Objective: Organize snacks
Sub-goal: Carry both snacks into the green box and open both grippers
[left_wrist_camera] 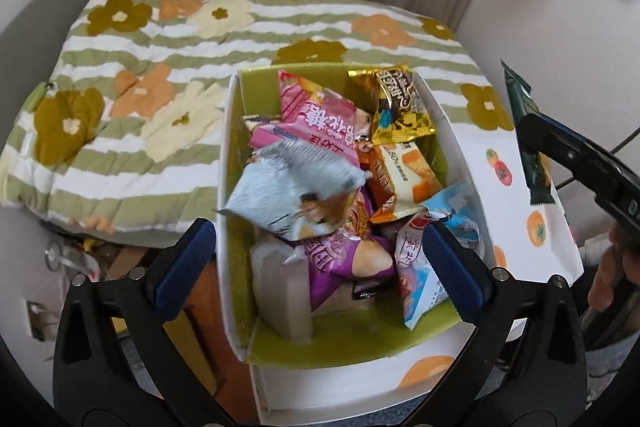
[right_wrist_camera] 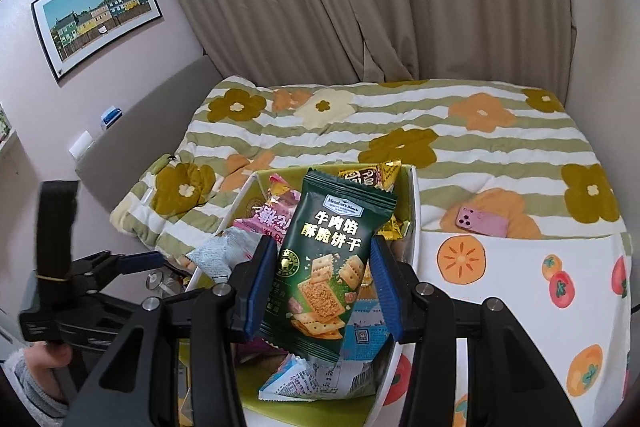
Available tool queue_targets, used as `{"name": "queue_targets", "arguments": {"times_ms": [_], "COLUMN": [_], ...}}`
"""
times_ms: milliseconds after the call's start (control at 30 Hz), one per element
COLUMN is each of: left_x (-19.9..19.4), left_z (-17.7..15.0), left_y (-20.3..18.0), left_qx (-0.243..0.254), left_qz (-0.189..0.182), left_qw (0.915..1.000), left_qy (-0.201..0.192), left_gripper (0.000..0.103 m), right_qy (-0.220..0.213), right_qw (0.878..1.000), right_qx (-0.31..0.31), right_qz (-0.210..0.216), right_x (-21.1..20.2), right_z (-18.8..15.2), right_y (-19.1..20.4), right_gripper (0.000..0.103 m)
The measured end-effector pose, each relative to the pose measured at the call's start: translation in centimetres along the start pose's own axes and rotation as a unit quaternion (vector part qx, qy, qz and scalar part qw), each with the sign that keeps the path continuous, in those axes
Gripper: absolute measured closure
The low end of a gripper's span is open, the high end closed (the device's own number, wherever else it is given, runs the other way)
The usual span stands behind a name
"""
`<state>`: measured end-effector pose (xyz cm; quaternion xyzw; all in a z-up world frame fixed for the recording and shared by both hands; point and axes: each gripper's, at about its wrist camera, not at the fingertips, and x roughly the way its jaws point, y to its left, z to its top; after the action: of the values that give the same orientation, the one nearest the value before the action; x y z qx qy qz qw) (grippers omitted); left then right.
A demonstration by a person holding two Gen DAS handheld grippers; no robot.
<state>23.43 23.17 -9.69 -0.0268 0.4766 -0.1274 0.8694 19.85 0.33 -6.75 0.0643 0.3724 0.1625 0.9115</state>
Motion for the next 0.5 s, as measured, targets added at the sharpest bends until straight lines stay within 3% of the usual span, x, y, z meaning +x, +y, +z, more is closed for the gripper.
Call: {"name": "queue_targets", "arguments": {"times_ms": [200,500], "left_x": [-0.1,1.2], "left_z": [0.0,-1.2], "left_y": [1.0,3.3], "left_qx": [0.006,-0.002], "left_qz": [0.01,0.03], "left_qw": [0.9999,0.9995], "left_qy": [-0.012,0.007], "left_gripper": [0.001,0.001], "right_qy": [0.007,0.075], "right_qw": [1.0,0.997], "right_qx": [-0.017,-0.013], "right_qz": [-0.005,0.016], "right_x": [1.3,7.2], "right_z": [1.1,1.4], "right_y": [1.3,2.4], "right_gripper": [0.06,0.059]}}
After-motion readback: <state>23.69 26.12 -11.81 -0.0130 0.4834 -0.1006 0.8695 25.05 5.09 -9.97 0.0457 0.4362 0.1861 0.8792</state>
